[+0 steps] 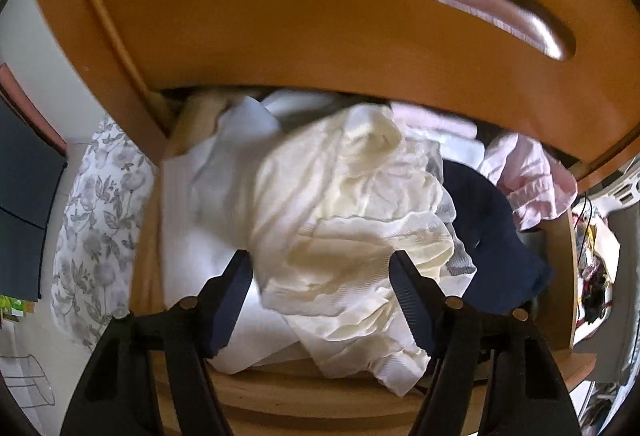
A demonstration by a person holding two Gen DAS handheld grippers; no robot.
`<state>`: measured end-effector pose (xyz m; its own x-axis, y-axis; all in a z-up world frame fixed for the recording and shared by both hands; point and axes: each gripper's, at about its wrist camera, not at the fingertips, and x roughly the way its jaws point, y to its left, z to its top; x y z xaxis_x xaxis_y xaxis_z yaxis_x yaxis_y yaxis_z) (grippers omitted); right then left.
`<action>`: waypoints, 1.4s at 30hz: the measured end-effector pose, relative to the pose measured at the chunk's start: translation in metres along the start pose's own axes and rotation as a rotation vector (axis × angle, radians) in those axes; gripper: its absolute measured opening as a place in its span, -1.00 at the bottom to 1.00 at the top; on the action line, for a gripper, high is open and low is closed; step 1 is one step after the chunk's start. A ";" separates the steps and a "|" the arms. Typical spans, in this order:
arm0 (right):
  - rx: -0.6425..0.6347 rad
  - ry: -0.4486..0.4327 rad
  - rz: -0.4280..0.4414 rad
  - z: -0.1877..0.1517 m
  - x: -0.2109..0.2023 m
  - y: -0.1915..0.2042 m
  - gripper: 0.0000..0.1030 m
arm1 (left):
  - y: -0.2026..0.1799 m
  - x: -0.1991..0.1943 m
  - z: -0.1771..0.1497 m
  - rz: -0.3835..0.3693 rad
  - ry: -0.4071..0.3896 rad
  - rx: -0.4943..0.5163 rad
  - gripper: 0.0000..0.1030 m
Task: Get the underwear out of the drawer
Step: 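Reach the left gripper into the drawer and grasp the cream lace cloth, then lift the cream lace cloth up out of the drawer with the left gripper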
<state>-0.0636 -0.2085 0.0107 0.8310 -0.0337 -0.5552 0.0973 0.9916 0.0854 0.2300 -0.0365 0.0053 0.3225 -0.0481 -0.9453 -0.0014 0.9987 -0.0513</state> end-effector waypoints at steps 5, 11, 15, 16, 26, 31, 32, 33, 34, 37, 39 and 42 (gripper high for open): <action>0.012 0.011 0.010 0.000 0.003 -0.002 1.00 | -0.004 0.011 -0.001 0.001 0.036 0.012 -0.05; 0.018 0.015 0.011 0.000 0.003 -0.002 1.00 | 0.008 0.009 -0.004 -0.028 0.026 -0.016 -0.68; 0.020 0.014 0.009 0.000 0.003 -0.002 1.00 | 0.018 -0.003 -0.012 -0.049 -0.030 -0.031 -0.80; 0.020 0.014 0.010 0.000 0.003 -0.002 1.00 | 0.019 -0.007 -0.016 -0.046 -0.050 -0.032 -0.81; 0.023 0.012 0.005 -0.001 0.002 -0.002 1.00 | 0.037 -0.061 -0.056 -0.110 -0.269 -0.088 -0.83; 0.022 0.014 0.002 -0.001 0.003 -0.001 1.00 | 0.036 -0.087 -0.065 -0.167 -0.379 -0.098 -0.83; 0.021 0.015 0.001 -0.001 0.003 0.000 1.00 | 0.035 -0.093 -0.066 -0.172 -0.400 -0.099 -0.83; 0.020 0.015 0.000 -0.001 0.003 0.000 1.00 | 0.038 -0.097 -0.068 -0.180 -0.424 -0.098 -0.83; 0.020 0.016 0.000 -0.001 0.003 0.000 1.00 | 0.039 -0.103 -0.069 -0.188 -0.449 -0.097 -0.83; 0.020 0.018 -0.003 -0.001 0.003 0.000 1.00 | 0.040 -0.125 -0.076 -0.213 -0.521 -0.092 -0.83; 0.019 0.019 -0.004 -0.001 0.003 0.000 1.00 | 0.042 -0.137 -0.082 -0.227 -0.568 -0.084 -0.83; 0.017 0.020 -0.006 -0.001 0.003 0.000 1.00 | 0.043 -0.157 -0.094 -0.238 -0.639 -0.078 -0.83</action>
<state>-0.0615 -0.2082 0.0076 0.8191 -0.0367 -0.5725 0.1116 0.9891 0.0962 0.0900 0.0127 0.1209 0.8177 -0.2219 -0.5311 0.0779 0.9569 -0.2799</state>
